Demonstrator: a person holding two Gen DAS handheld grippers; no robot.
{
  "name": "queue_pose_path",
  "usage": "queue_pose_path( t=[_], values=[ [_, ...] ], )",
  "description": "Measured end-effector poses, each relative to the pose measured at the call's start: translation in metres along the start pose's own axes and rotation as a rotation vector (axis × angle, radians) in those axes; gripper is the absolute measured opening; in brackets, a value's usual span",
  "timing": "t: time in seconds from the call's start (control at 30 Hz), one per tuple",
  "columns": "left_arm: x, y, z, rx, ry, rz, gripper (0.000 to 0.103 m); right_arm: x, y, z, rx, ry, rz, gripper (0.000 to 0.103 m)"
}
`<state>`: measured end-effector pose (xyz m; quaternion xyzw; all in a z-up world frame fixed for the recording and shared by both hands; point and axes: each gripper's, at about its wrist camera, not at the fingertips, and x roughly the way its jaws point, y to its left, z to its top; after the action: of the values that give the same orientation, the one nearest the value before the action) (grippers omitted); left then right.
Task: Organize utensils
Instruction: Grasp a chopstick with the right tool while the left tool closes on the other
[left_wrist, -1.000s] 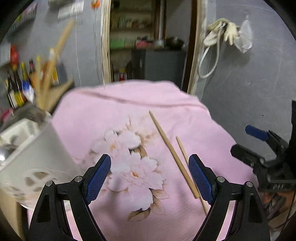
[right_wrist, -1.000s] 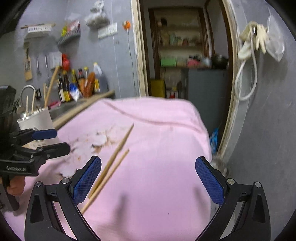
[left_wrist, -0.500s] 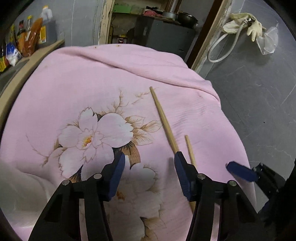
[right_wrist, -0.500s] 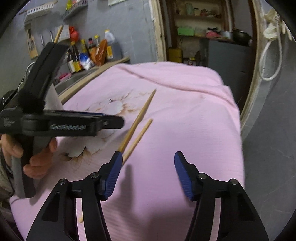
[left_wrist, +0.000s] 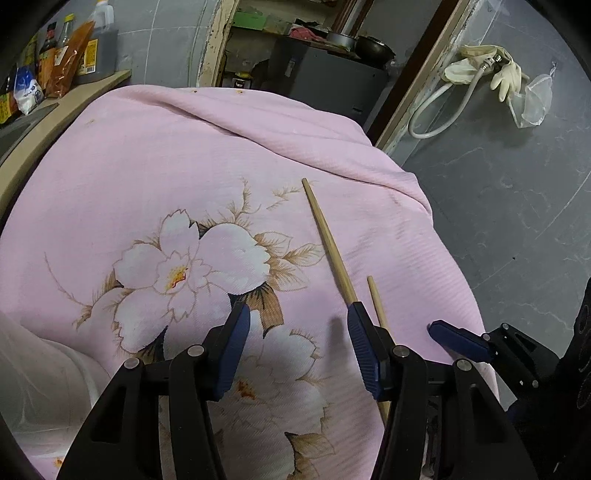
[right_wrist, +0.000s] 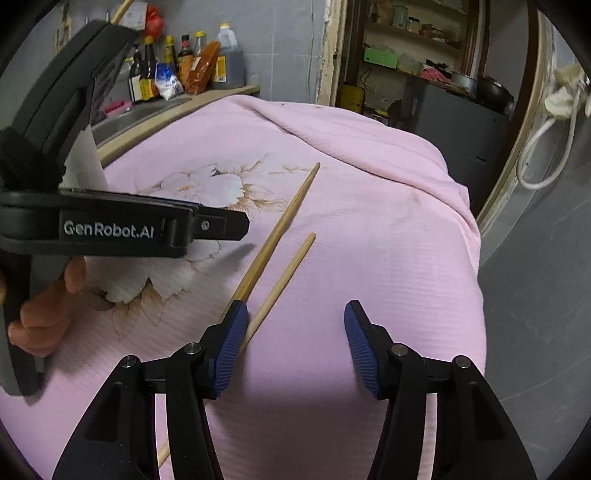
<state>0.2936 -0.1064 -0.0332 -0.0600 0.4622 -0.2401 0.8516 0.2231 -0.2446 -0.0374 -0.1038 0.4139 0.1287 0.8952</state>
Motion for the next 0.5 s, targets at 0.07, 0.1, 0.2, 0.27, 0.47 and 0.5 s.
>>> queue_pose_path(
  t=[0.07,0.1,0.2,0.27,0.47,0.5],
  values=[
    [0.0,0.0,0.0,-0.001,0.0,-0.002,0.049,-0.001,0.0,-0.002,-0.008,0.002,-0.009,0.045],
    [0.0,0.0,0.0,-0.002,0.0,-0.005,0.049,-0.003,0.0,-0.003,-0.018,0.002,-0.016,0.044],
    [0.001,-0.002,0.001,-0.007,-0.003,-0.013,0.048,-0.008,0.006,-0.007,-0.074,0.011,-0.036,0.035],
    [0.003,-0.002,0.003,-0.014,0.0,-0.027,0.044,-0.01,0.008,-0.01,-0.112,0.017,-0.045,0.028],
    [0.016,-0.012,0.008,0.018,0.038,-0.039,0.033,-0.02,-0.001,-0.022,-0.133,0.03,-0.075,0.003],
    [0.017,-0.015,0.008,0.029,0.043,-0.039,0.033,-0.022,-0.005,-0.024,-0.121,0.026,-0.077,0.002]
  ],
)
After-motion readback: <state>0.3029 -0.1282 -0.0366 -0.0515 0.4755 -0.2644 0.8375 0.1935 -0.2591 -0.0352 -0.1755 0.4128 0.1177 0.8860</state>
